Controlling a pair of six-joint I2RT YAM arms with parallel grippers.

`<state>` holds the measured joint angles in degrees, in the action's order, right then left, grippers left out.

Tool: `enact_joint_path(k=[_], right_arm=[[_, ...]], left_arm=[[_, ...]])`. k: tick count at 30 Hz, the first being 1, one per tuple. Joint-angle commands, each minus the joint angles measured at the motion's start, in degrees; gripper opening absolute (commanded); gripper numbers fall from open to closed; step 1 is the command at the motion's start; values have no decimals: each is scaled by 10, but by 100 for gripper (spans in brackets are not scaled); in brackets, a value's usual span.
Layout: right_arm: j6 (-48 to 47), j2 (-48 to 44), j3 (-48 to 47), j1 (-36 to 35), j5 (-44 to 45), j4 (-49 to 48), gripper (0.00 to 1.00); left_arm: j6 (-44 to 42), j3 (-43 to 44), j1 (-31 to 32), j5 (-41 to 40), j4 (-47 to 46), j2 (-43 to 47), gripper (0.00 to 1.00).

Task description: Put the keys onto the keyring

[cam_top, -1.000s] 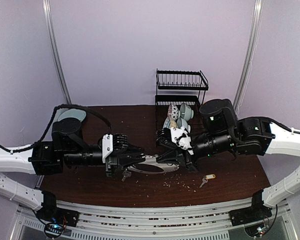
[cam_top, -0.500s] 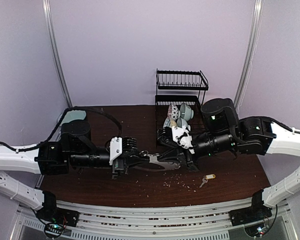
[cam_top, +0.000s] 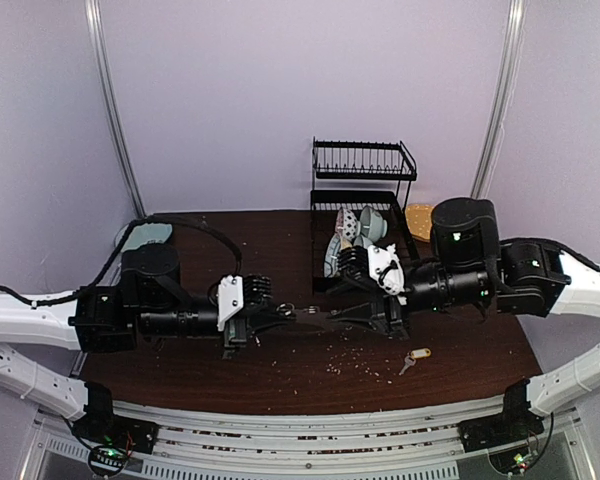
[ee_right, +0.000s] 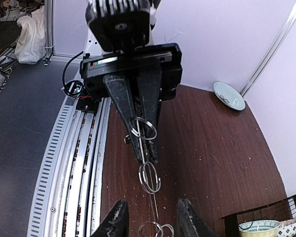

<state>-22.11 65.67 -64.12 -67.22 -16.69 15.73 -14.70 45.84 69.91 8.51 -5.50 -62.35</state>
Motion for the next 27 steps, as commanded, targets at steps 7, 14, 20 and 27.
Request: enact_joint_path(k=[7, 14, 20, 27], right_arm=[[-20, 36, -16, -10, -15, -20, 35], [-31, 43, -21, -11, -34, -30, 22], [-27, 37, -13, -12, -29, -39, 16], [-26, 39, -15, -11, 5, -24, 17]], left_arm=[[-1, 17, -1, -18, -14, -10, 0], [-1, 11, -1, -18, -14, -6, 0], [-1, 10, -1, -19, -15, -5, 0], [-1, 9, -1, -11, -21, 4, 0]])
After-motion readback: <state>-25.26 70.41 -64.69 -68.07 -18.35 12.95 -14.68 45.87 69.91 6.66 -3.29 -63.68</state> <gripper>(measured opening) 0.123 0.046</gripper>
